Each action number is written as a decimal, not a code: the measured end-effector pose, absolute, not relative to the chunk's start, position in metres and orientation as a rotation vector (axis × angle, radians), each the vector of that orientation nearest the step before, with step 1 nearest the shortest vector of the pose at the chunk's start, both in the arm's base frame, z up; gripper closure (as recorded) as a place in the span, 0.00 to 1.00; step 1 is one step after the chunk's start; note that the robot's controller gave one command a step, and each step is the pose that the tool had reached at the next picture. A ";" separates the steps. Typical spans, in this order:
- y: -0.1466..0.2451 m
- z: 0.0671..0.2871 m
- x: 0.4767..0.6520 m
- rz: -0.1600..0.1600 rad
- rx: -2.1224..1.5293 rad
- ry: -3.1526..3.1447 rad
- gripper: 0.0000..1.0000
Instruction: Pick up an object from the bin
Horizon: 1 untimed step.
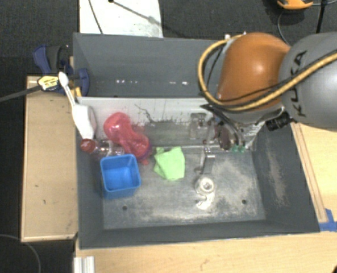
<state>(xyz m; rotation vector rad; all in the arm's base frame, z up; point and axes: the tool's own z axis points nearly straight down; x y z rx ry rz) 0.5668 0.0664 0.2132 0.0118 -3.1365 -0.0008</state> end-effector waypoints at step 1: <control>0.066 0.218 0.568 -0.002 0.008 -3.145 0.00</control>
Offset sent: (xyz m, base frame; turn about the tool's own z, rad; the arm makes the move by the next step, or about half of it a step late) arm 0.0200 0.0557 -0.1432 0.1652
